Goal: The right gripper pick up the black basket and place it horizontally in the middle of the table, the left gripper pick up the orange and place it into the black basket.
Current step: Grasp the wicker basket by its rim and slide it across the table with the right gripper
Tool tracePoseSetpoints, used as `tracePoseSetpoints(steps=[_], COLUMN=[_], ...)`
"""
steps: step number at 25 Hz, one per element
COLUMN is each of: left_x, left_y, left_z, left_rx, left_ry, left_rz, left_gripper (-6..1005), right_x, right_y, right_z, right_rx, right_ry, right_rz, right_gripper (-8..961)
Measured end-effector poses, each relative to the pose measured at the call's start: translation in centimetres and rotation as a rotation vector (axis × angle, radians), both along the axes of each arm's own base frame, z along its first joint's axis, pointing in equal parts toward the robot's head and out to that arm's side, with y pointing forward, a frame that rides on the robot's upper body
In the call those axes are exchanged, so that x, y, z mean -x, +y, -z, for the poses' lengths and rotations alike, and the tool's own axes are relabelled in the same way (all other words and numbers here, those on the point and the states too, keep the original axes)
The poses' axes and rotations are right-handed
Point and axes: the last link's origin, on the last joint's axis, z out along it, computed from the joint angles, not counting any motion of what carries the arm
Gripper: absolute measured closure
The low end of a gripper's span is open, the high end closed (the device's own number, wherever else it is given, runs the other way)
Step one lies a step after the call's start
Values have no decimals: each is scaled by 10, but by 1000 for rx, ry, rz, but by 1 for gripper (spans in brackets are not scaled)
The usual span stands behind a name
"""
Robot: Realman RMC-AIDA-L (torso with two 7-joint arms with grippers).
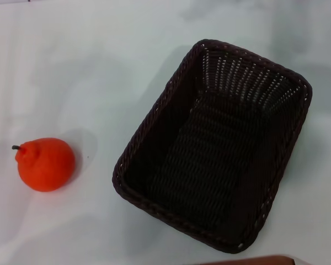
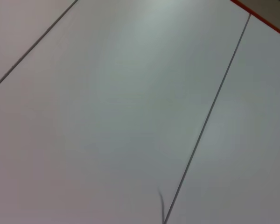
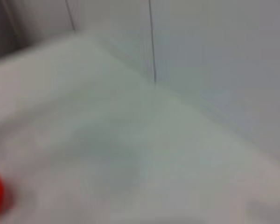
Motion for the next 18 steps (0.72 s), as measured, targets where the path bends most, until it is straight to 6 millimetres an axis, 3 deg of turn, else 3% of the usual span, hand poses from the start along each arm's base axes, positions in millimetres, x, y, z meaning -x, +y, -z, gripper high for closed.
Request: tracePoseSetpoints(steps=[6,18], left_x=[2,0], left_y=[1,8], left_z=[1,2], left_rx=[7,18], left_ry=[-2,-1], left_rz=[-18,-8], left_gripper=[310,321], right_x=[-8,-28], right_y=[-4,-9], right_z=[8,31], right_rx=[59,140], right_ry=[-136,-179], right_rz=[42,92], right_gripper=[162,167])
